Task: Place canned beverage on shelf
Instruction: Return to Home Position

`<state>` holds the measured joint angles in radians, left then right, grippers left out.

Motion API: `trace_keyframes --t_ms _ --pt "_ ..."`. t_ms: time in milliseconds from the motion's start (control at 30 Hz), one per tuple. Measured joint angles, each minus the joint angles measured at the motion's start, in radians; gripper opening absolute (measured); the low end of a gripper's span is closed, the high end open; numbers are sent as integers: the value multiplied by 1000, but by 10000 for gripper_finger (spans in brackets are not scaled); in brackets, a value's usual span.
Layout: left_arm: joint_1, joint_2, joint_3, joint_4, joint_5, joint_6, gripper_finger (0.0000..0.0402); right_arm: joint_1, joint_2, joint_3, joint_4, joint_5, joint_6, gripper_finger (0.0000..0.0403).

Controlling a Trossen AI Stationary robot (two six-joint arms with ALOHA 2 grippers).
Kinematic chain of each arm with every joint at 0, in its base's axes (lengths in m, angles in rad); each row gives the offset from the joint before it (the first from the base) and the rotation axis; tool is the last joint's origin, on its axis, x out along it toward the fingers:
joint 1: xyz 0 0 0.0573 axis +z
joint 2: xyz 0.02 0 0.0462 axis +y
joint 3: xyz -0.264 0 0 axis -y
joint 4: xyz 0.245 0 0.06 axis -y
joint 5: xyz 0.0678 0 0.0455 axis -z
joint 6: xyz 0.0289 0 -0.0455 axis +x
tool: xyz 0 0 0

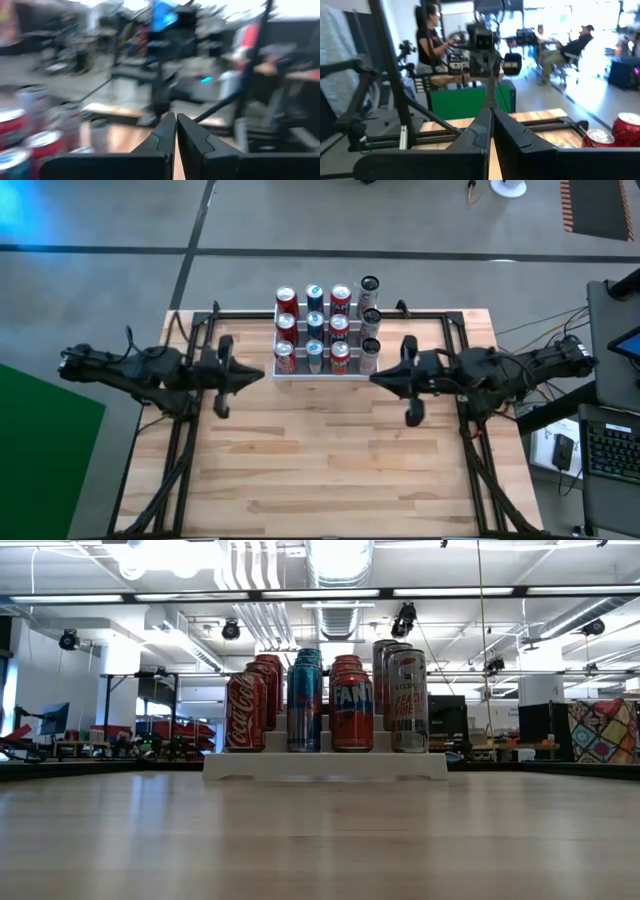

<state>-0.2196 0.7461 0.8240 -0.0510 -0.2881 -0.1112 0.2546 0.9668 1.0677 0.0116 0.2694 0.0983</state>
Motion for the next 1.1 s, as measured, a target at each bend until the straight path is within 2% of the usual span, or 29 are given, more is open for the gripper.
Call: trace_keyframes --t_ms 133,333,433,533,767,1000,1100 --pt "-1 -91 -172 167 117 2 0 0 -90 -130 65 -19 -39 8" --pt "-1 -216 -321 193 113 22 0 0 -214 -267 83 -19 -45 8" --pt "-1 -279 -381 193 113 52 0 0 -270 -326 84 -55 -57 8" --pt "-1 -344 -435 193 108 70 0 0 -307 -386 134 -97 -65 8" --pt "-1 -473 -558 205 87 69 0 0 -323 -531 430 -224 -50 8" --pt "-1 -560 -614 213 86 69 0 -12 -353 -596 422 -221 -43 8" --pt "-1 -583 -619 206 86 73 0 -36 -400 -604 346 -225 -44 8"
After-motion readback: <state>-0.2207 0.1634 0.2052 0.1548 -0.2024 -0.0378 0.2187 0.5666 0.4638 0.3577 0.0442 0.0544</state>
